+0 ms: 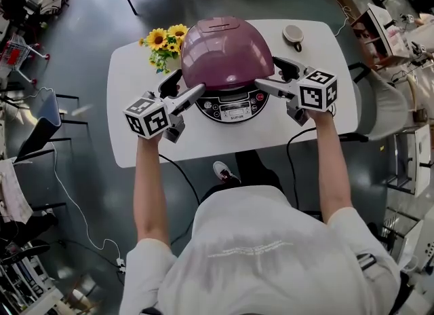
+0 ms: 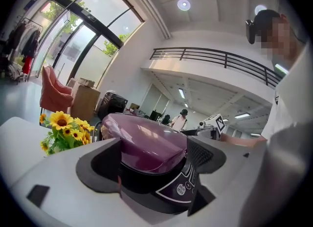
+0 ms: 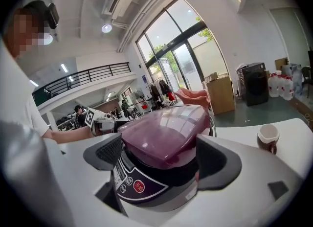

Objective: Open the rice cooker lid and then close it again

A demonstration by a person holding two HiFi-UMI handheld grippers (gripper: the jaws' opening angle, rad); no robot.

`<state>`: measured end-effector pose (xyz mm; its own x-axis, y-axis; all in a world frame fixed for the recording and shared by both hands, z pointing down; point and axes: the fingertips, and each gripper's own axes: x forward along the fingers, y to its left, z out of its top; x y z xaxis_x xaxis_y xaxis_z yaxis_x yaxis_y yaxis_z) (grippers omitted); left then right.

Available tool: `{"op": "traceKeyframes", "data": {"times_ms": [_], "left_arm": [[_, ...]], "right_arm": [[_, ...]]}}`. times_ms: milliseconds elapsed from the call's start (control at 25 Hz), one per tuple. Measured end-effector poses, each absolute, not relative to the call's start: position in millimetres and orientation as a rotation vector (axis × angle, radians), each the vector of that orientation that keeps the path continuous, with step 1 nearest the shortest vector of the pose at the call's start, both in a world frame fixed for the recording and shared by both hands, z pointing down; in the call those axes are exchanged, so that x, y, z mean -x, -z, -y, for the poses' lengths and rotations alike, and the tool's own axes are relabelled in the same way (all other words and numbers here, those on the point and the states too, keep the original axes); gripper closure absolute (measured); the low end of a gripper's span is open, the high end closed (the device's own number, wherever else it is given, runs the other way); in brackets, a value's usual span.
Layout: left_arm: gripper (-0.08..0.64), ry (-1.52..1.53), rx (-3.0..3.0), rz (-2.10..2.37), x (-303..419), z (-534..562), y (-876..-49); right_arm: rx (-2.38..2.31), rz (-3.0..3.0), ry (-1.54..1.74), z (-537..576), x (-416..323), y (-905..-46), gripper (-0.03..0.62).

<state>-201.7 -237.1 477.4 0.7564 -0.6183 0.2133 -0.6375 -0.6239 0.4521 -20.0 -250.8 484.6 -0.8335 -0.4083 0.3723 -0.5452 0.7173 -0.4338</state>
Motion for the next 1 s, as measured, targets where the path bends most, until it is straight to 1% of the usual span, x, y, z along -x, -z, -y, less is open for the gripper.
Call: {"op": "traceKeyframes", "data": {"times_ms": [120,240,880,1000], "left_arm": [[0.124,-0.077,-2.438,0.951,202,237,-482],[0.142,-0.103,-2.430,0.961,203,237,-486],[0.152,-0.303,-2.427,0.983,200,231,-519],[0.173,-0.291,-2.406,0.994,202,233,-522]], "right_arm": [[-0.788,2.679,-0.838,252,21,-486,0.137],[-0.823,2.665,-0.857,254,19,-490,0.138],[-0.867,2.510,-0.740,252,20,-528,0.140],[-0.865,2.495,-0.733,253,20,-532,0.140]]}}
